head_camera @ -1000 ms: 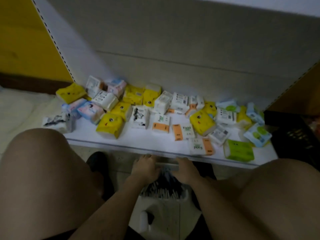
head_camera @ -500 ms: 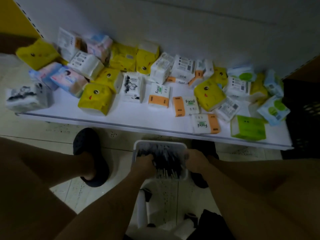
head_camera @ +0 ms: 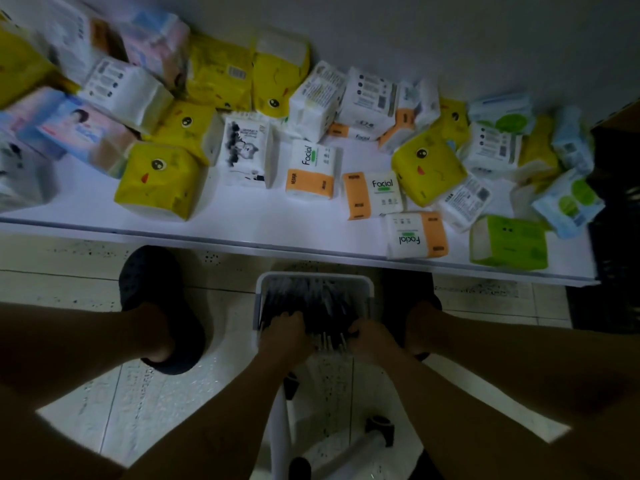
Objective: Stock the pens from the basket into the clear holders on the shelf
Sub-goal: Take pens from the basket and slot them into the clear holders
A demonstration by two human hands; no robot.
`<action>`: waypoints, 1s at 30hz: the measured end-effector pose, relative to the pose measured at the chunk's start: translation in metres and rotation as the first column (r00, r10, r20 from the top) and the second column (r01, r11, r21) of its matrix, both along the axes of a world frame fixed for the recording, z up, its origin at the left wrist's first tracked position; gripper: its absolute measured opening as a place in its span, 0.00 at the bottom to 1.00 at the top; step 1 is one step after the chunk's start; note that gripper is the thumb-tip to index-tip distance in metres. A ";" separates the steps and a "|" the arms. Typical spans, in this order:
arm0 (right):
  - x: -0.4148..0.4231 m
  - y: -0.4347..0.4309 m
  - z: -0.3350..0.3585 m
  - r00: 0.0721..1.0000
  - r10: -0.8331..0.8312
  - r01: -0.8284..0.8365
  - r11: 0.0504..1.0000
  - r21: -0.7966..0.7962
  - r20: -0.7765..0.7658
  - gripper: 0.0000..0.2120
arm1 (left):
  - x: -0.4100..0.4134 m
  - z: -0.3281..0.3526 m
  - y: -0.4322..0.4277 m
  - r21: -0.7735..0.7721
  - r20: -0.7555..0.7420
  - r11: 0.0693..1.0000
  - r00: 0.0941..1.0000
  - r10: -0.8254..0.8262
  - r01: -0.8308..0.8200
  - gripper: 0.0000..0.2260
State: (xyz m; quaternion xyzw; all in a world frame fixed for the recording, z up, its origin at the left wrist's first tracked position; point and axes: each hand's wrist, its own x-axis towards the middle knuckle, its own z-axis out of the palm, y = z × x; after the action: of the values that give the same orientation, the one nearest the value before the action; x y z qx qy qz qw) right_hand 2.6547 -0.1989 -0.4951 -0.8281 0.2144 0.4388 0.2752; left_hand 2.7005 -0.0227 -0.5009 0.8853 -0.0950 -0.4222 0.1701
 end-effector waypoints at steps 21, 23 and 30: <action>0.017 -0.002 -0.001 0.993 0.115 -0.114 0.991 -0.069 0.004 0.10 | 0.009 0.032 0.009 -0.019 -0.453 0.790 0.710 0.539 -0.612 0.11; 0.020 0.002 0.009 0.986 0.161 -0.156 0.982 -0.110 0.045 0.12 | 0.007 0.037 0.009 0.001 -0.449 0.787 0.703 0.551 -0.616 0.11; 0.022 0.012 0.051 0.987 -0.067 0.066 0.998 0.013 0.143 0.04 | 0.002 0.060 0.003 -0.167 -0.331 0.765 0.766 0.551 -0.622 0.16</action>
State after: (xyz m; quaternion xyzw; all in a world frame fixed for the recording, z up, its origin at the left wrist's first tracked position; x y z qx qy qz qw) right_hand 2.6769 -0.1874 -0.4445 -0.8487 0.2196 0.3697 0.3079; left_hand 2.7023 -0.0199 -0.4409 0.7745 0.1565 -0.4433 0.4233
